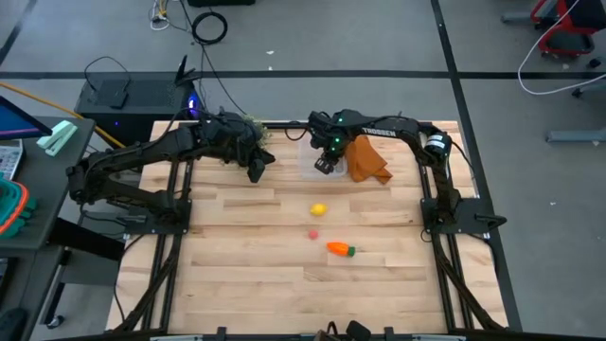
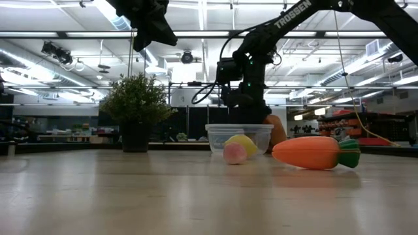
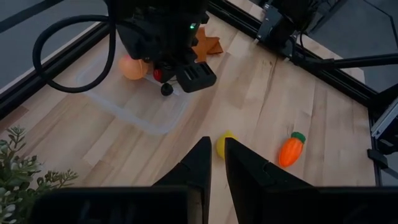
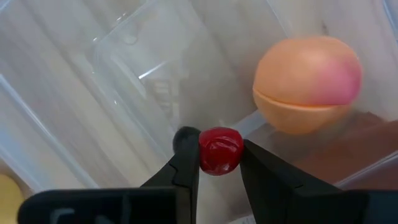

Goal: Pick and placing Produce into tupperware
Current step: Put the red cherry into the transparent bin, then put the carrot into the transparent bin

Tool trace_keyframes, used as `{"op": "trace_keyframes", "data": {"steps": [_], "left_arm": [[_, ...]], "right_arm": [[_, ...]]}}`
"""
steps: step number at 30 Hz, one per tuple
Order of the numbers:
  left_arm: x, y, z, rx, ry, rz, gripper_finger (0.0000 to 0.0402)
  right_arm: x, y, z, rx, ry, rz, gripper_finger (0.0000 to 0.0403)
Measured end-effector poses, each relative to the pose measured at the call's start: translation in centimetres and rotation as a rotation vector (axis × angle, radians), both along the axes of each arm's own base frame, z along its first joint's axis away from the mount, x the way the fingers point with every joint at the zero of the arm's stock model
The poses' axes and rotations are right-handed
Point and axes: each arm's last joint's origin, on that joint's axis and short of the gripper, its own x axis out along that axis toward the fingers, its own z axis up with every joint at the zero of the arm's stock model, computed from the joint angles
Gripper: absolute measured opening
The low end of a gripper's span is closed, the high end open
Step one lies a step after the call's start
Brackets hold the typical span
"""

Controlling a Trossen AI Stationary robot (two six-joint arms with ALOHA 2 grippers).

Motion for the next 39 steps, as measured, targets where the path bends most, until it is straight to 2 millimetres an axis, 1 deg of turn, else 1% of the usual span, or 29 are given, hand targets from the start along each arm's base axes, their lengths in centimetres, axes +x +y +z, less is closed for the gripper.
{"op": "trace_keyframes", "data": {"steps": [3, 12, 20, 23, 27, 32, 37, 39], "left_arm": [[0.0, 0.0, 0.0, 0.000, 0.000, 0.000, 0.0052], [0.0, 0.0, 0.0, 0.000, 0.000, 0.000, 0.0052], [0.0, 0.0, 0.0, 0.000, 0.000, 0.000, 0.0052], [0.0, 0.0, 0.0, 0.000, 0.000, 0.000, 0.0053], [0.0, 0.0, 0.0, 0.000, 0.000, 0.000, 0.0052], [0.0, 0.0, 0.0, 0.001, 0.000, -0.001, 0.0052], [0.0, 0.0, 0.0, -0.001, -0.001, 0.000, 0.0053], [0.0, 0.0, 0.0, -0.001, 0.000, 0.000, 0.0052]], "right_arm": [[-0.1, 0.0, 0.0, 0.004, 0.009, 0.008, 0.0076], [-0.1, 0.1, 0.0, 0.005, 0.013, 0.012, 0.0113], [-0.1, 0.1, 0.1, 0.004, 0.012, 0.012, 0.0116], [-0.2, 0.1, 0.6, -0.005, 0.000, 0.011, 0.0116], [-0.3, 0.2, 2.2, -0.029, -0.040, 0.010, 0.0116], [-1.0, 0.8, 5.6, -0.053, -0.093, 0.008, 0.0116], [-2.8, 3.0, 9.1, -0.045, -0.125, 0.039, 0.0116], [-3.7, 3.9, 10.0, -0.039, -0.121, 0.038, 0.0116]]}}
